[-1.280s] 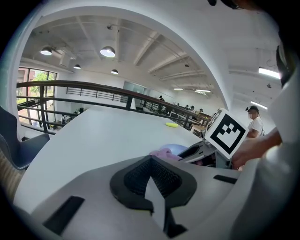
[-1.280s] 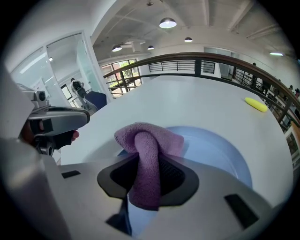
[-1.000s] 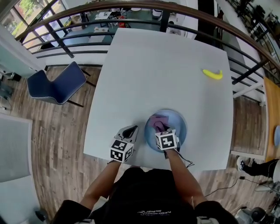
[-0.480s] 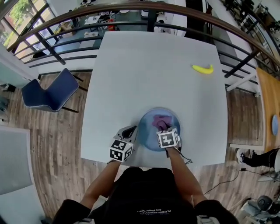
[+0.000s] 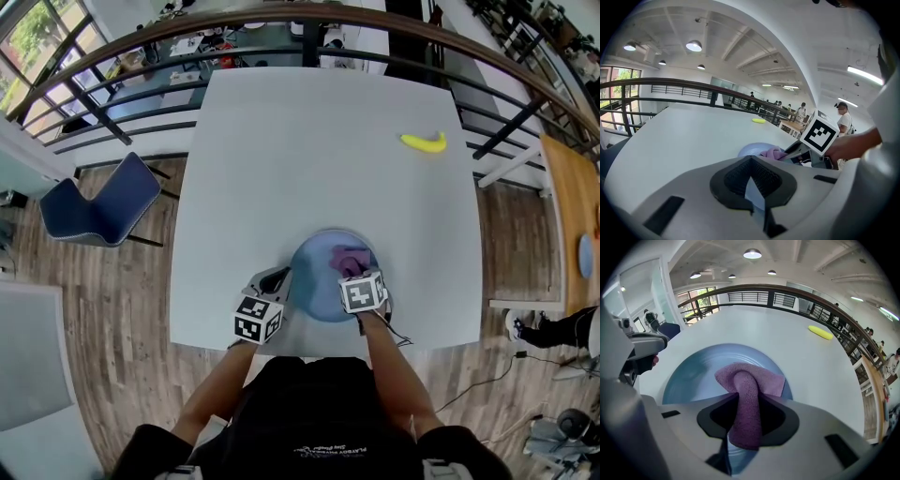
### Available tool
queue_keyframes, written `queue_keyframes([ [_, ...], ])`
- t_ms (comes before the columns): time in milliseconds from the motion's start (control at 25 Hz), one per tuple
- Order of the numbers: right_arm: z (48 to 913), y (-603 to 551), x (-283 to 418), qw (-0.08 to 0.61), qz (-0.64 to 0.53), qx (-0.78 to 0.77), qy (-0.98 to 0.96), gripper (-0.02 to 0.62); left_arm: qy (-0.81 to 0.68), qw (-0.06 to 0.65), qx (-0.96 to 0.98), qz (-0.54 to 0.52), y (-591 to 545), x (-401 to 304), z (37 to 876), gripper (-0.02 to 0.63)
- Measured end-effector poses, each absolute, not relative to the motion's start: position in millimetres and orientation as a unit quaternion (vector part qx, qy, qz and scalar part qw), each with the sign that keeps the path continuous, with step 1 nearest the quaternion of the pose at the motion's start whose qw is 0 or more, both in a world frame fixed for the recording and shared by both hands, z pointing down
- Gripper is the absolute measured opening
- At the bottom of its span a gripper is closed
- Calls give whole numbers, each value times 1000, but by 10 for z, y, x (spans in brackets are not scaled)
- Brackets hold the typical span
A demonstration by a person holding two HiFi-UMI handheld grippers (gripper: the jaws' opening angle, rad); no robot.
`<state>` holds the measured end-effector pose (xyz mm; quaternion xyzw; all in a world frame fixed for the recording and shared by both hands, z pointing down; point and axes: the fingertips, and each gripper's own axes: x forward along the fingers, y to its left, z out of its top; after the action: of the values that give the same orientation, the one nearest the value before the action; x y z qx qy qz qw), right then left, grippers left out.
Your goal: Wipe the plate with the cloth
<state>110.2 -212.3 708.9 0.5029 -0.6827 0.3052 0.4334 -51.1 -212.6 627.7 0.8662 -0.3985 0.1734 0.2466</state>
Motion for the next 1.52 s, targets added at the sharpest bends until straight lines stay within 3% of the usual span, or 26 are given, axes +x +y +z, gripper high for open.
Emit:
queue_keyframes([
  [320, 7031, -2124, 1040, 429, 298, 499, -692, 124, -404, 245, 864, 175, -2123, -577, 6280, 7],
  [1080, 6958, -1827, -218, 396, 317, 369, -779, 124, -458, 272, 830, 165, -1850, -1214, 6430, 6],
  [1520, 7028, -1736, -249, 410, 337, 351, -771, 124, -448, 273, 836, 160, -1903, -1174, 6428, 6],
])
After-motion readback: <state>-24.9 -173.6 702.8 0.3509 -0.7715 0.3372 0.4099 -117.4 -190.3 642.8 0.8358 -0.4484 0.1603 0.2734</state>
